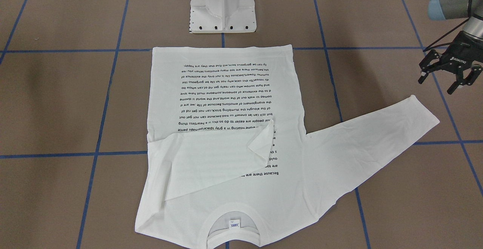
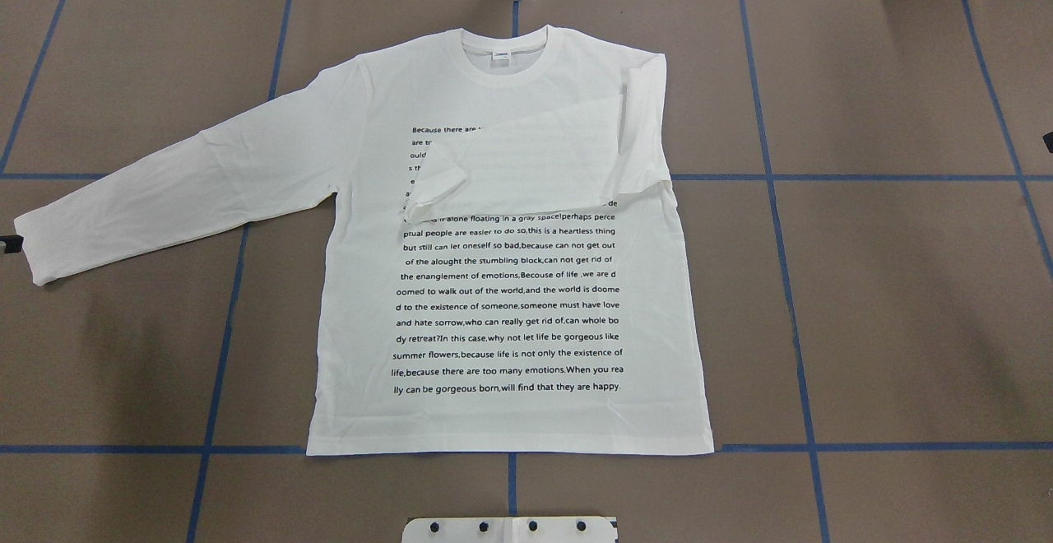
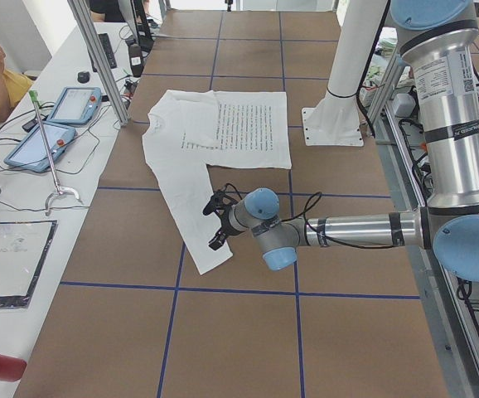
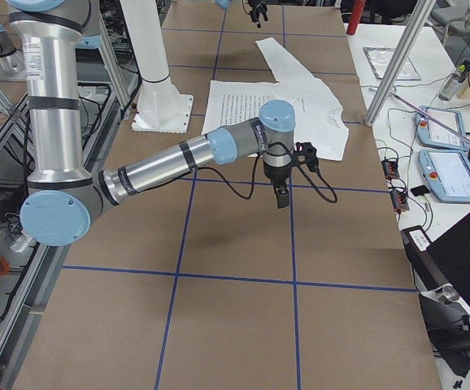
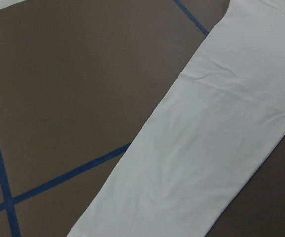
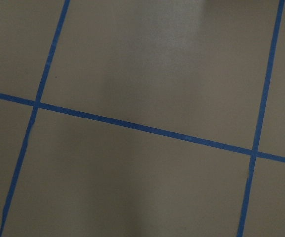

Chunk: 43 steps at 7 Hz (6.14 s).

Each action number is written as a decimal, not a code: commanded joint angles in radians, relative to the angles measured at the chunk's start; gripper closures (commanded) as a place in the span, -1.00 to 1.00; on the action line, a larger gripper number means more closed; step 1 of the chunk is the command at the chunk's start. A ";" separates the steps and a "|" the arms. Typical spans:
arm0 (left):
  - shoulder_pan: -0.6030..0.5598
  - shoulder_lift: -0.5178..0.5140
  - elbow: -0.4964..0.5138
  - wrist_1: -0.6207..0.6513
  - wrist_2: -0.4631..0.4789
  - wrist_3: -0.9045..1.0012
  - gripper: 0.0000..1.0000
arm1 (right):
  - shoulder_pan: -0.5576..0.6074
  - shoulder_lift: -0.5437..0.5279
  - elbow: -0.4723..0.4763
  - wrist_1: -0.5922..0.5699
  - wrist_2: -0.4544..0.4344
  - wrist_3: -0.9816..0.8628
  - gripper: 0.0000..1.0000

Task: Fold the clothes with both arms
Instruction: 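Release the sleeve on the shirt and withdraw the right gripper, then reach the left gripper to the other sleeve cuff and grasp it, then carry the sleeve with the left gripper across the shirt body, then release the sleeve and lift the left gripper away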

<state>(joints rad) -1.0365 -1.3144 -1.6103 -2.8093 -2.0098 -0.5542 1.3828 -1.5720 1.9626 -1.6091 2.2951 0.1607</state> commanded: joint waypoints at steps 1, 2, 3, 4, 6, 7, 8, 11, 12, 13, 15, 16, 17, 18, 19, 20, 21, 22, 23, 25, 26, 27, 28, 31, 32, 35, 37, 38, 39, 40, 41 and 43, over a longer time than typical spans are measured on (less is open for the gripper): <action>0.128 0.006 0.061 -0.085 0.138 -0.136 -0.99 | 0.009 -0.026 -0.002 0.031 0.003 -0.004 -1.00; 0.174 0.006 0.085 -0.087 0.190 -0.151 -0.96 | 0.009 -0.026 -0.001 0.032 0.003 -0.004 -1.00; 0.194 0.004 0.099 -0.088 0.218 -0.151 -0.95 | 0.007 -0.026 -0.002 0.034 0.003 -0.003 -1.00; 0.196 0.001 0.115 -0.087 0.218 -0.150 -0.91 | 0.007 -0.026 -0.002 0.034 0.003 -0.001 -1.00; 0.200 -0.005 0.127 -0.087 0.220 -0.144 -0.62 | 0.007 -0.026 -0.004 0.034 0.001 -0.001 -1.00; 0.204 -0.005 0.127 -0.085 0.220 -0.141 -0.54 | 0.007 -0.025 -0.004 0.035 0.001 -0.001 -1.00; 0.205 -0.005 0.128 -0.085 0.221 -0.139 -0.48 | 0.007 -0.025 -0.004 0.035 0.001 0.000 -1.00; 0.226 -0.009 0.147 -0.087 0.241 -0.136 -0.48 | 0.007 -0.026 -0.007 0.035 0.001 0.000 -1.00; 0.227 -0.014 0.150 -0.085 0.241 -0.136 -0.31 | 0.007 -0.026 -0.008 0.035 0.000 0.000 -1.00; 0.227 -0.016 0.158 -0.087 0.241 -0.136 0.03 | 0.007 -0.026 -0.007 0.035 0.001 0.000 -1.00; 0.227 -0.017 0.159 -0.088 0.241 -0.135 1.00 | 0.007 -0.025 -0.007 0.035 0.001 0.000 -1.00; 0.227 -0.017 0.159 -0.102 0.240 -0.135 1.00 | 0.007 -0.023 -0.007 0.035 0.001 0.000 -1.00; 0.225 -0.017 0.153 -0.133 0.233 -0.135 1.00 | 0.007 -0.022 -0.007 0.035 0.001 0.000 -1.00; 0.225 -0.022 0.130 -0.162 0.229 -0.135 1.00 | 0.007 -0.020 -0.007 0.035 0.001 0.000 -1.00; 0.224 -0.025 0.077 -0.232 0.224 -0.136 1.00 | 0.007 -0.019 -0.007 0.035 0.001 0.000 -1.00; 0.222 -0.070 0.043 -0.233 0.189 -0.145 1.00 | 0.007 -0.019 -0.007 0.035 0.000 0.000 -1.00; 0.211 -0.139 0.040 -0.228 0.157 -0.165 1.00 | 0.007 -0.019 -0.007 0.035 0.000 0.000 -1.00; 0.213 -0.214 0.040 -0.199 0.123 -0.255 1.00 | 0.007 -0.019 -0.007 0.035 0.001 0.000 -1.00; 0.213 -0.306 0.041 -0.153 0.079 -0.330 1.00 | 0.007 -0.020 -0.007 0.035 0.000 0.000 -1.00; 0.222 -0.540 0.041 0.029 0.072 -0.549 1.00 | 0.007 -0.025 -0.007 0.035 0.001 0.000 -1.00; 0.239 -0.637 0.014 0.127 0.044 -0.641 1.00 | 0.007 -0.026 -0.010 0.035 0.000 0.000 -1.00; 0.293 -0.731 -0.002 0.202 0.055 -0.758 1.00 | 0.007 -0.026 -0.010 0.035 0.001 0.000 -1.00; 0.311 -0.814 -0.006 0.246 0.055 -0.818 1.00 | 0.007 -0.025 -0.008 0.037 0.000 0.002 -1.00; 0.430 -0.945 0.009 0.327 0.162 -0.885 1.00 | 0.007 -0.022 -0.008 0.037 0.000 0.005 -1.00; 0.450 -0.950 0.015 0.327 0.173 -0.883 1.00 | 0.007 -0.020 -0.010 0.037 0.000 0.005 -1.00; 0.561 -1.006 0.134 0.324 0.316 -0.869 1.00 | 0.007 -0.020 -0.010 0.037 0.000 0.003 -1.00; 0.613 -1.003 0.145 0.323 0.403 -0.833 -1.00 | 0.007 -0.020 -0.010 0.037 0.000 0.003 -1.00; 0.613 -0.999 0.130 0.342 0.389 -0.802 -1.00 | 0.007 -0.019 -0.010 0.037 0.001 0.005 -1.00; 0.610 -0.993 0.084 0.463 0.352 -0.708 -1.00 | 0.007 -0.016 -0.008 0.037 0.001 0.008 -1.00; 0.593 -0.988 0.051 0.531 0.352 -0.667 -1.00 | 0.005 -0.010 -0.001 0.037 0.001 0.058 -1.00; 0.558 -0.968 -0.015 0.639 0.323 -0.597 -1.00 | -0.017 0.028 0.001 0.061 0.001 0.180 -1.00; 0.440 -0.874 -0.133 0.737 0.210 -0.419 -1.00 | -0.159 0.082 0.002 0.184 -0.040 0.474 -1.00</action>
<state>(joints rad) -0.5255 -2.2540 -1.6704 -2.1225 -1.7271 -1.0735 1.3046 -1.5331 1.9633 -1.4863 2.2847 0.4526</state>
